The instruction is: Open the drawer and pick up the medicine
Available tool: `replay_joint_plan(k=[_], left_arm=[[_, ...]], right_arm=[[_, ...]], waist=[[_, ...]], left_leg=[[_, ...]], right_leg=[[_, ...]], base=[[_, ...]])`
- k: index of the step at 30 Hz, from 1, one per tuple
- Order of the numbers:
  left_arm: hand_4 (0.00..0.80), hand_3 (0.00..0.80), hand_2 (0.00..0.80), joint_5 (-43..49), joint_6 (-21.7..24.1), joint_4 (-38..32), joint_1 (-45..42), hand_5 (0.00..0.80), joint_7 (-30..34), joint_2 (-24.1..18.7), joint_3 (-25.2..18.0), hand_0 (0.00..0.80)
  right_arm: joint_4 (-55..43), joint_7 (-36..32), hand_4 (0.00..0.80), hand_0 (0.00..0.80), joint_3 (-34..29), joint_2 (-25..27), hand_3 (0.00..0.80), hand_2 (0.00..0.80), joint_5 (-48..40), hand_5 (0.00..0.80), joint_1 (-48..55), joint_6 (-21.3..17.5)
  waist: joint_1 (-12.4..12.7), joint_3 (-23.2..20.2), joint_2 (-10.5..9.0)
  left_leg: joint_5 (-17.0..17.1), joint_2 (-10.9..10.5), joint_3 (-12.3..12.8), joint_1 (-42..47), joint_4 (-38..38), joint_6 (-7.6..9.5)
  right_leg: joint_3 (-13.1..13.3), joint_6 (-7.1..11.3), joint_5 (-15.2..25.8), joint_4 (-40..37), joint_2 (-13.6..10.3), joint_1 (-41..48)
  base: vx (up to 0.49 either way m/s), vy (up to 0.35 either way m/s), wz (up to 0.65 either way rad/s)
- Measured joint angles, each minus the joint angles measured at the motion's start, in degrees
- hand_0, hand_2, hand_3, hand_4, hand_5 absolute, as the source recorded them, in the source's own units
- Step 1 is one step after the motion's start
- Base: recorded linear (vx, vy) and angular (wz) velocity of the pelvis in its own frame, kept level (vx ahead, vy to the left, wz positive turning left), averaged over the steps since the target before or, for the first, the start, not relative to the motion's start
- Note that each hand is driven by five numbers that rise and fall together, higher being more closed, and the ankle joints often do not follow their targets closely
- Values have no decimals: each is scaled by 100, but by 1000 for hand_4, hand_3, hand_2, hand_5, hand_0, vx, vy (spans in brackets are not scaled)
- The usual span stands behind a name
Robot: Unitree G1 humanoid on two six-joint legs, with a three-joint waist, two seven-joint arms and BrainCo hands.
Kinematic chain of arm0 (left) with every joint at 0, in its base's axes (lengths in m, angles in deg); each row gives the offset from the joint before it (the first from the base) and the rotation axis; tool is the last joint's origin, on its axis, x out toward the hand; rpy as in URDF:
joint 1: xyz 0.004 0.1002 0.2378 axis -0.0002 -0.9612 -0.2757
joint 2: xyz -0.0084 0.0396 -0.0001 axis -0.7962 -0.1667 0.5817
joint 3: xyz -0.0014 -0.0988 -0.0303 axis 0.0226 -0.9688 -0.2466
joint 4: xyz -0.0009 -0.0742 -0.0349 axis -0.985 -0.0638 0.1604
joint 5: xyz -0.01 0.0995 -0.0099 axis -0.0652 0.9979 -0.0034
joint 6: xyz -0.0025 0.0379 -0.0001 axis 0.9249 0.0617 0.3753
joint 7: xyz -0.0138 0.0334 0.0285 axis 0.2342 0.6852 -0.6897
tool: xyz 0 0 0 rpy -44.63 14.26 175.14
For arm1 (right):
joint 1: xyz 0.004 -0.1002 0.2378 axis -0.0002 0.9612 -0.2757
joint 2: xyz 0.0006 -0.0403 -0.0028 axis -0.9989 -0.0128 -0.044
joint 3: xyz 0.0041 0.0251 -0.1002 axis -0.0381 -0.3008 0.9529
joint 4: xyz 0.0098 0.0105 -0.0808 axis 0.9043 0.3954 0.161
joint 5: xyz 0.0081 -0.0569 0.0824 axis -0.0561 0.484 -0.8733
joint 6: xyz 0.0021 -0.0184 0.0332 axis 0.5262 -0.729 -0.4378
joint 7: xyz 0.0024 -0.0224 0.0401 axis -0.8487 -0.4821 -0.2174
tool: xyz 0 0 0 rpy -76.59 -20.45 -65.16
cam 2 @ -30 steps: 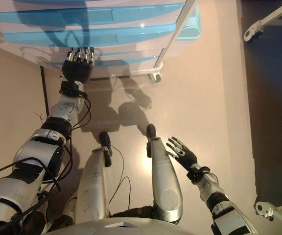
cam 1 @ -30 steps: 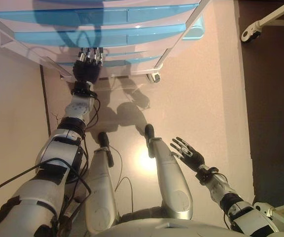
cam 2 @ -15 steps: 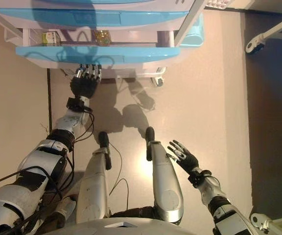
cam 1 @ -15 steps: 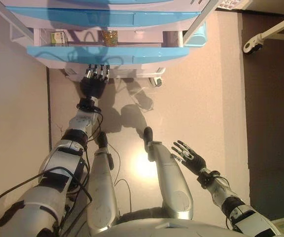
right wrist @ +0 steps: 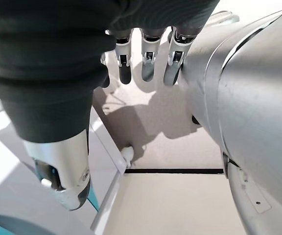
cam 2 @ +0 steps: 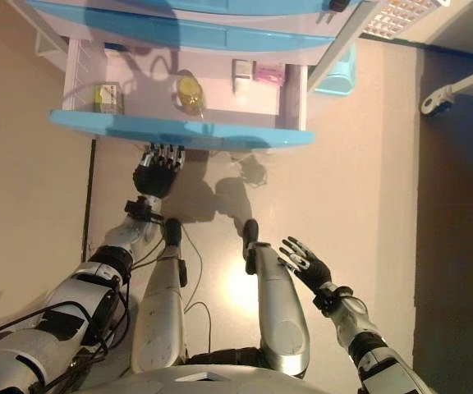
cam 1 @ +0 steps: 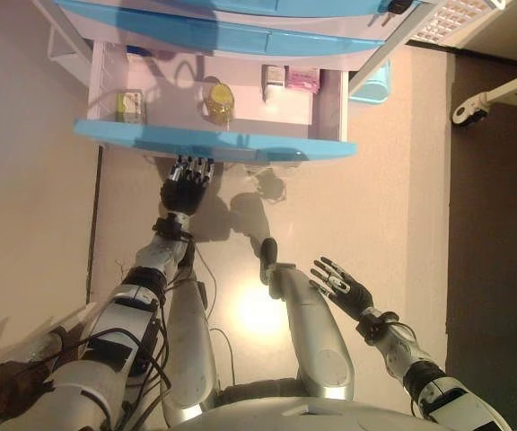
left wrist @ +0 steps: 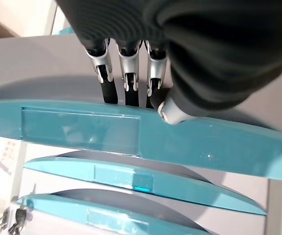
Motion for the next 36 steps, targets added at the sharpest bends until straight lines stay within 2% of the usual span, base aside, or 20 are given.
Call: replay_joint_plan(k=[5, 10, 13, 17, 19, 21, 22, 25, 30, 31, 32, 36], left_arm=[[800, 800, 800, 342, -90, 69, -488, 800, 435, 297, -142, 800], [800, 800, 800, 604, -102, 118, -938, 800, 826, 472, -177, 800], [800, 800, 800, 625, -210, 118, -1121, 800, 926, 498, -176, 800], [800, 800, 800, 628, -345, 120, -1259, 800, 944, 593, -189, 800], [800, 800, 800, 625, -444, 123, -1368, 800, 944, 600, -262, 800], [800, 800, 800, 624, -480, 133, -1469, 800, 927, 611, -287, 800], [800, 800, 800, 597, -477, 221, -1515, 800, 811, 630, -424, 800], [800, 800, 800, 536, -466, 390, -1563, 800, 593, 482, -837, 800], [800, 800, 800, 537, -445, 758, -1938, 800, 366, 58, -885, 800], [493, 493, 493, 537, -457, 830, -2034, 493, 286, 42, -942, 493], [0, 0, 0, 535, -465, 867, -2121, 0, 213, 36, -970, 0], [0, 0, 0, 546, -601, 1020, -2277, 0, -61, 4, -1091, 0]], right_arm=[[-70, 52, 0, 0, -17, -17, 0, 0, 77, 0, 32, 8], [-66, 94, 0, 0, -50, -75, 0, 0, 186, 0, 31, -1], [-67, 105, 0, 0, -77, -131, 0, 0, 232, 0, 34, -1], [-71, 113, 0, 0, -125, -169, 0, 0, 249, 0, 54, -1], [-73, 113, 0, 0, -132, -174, 0, 0, 286, 0, 58, -4], [-53, 113, 0, 0, -195, -179, 0, 0, 288, 0, 92, -2], [-39, 113, 0, 0, -233, -181, 0, 0, 288, 0, 113, -3], [-24, 112, 0, 0, -273, -185, 0, 0, 288, 0, 140, -9], [45, 108, 0, 0, -296, -213, 0, 0, 289, 0, 134, -26], [111, 106, 0, 0, -306, -220, 0, 0, 290, 0, 135, -29], [157, 105, 0, 0, -315, -222, 0, 0, 291, 0, 137, -33], [225, 82, 0, 0, -479, -229, 0, 0, 308, 0, 144, -34]], waist=[[156, -4, 105], [315, -5, 121], [349, -6, 126], [481, -7, 143], [484, -7, 146], [564, -7, 152], [584, -6, 169], [637, -7, 184], [834, -7, 184], [846, -7, 184], [861, -7, 184], [886, -7, 184]], left_leg=[[31, 7, -146, 84, -95, -53], [66, 29, -241, 122, -147, -91], [86, 77, -273, 130, -156, -94], [64, 103, -305, 154, -324, -122], [68, 105, -386, 147, -370, -116], [167, 114, -437, 143, -379, 16], [197, 120, -447, 131, -378, 8], [319, 126, -450, 62, -402, -132], [349, 92, -445, 48, -416, -183], [352, 78, -446, 48, -416, -187], [351, 67, -446, 48, -417, -186], [363, 57, -432, 48, -429, -153]], right_leg=[[-154, -66, -92, 34, 1, 111], [-272, -125, -185, 124, 4, 149], [-405, -157, -241, 161, 2, 211], [-454, -203, -277, 164, 12, 217], [-542, -238, -308, 156, 13, 229], [-619, -256, -363, 175, 31, 246], [-689, -263, -389, 164, 25, 270], [-803, -272, -488, 206, 8, 294], [-803, -256, -610, 312, -15, 303], [-801, -247, -630, 334, -29, 308], [-801, -241, -644, 355, -41, 307], [-840, -249, -698, 462, -88, 306]], base=[[-18, -39, 14], [-23, -34, 11], [-17, -36, 17], [-2, -40, 11], [3, -46, 18], [-5, -53, 17], [-3, -40, 25], [5, -21, 44], [4, 14, 19], [12, 25, 12], [16, 34, 10], [12, 45, 9]])
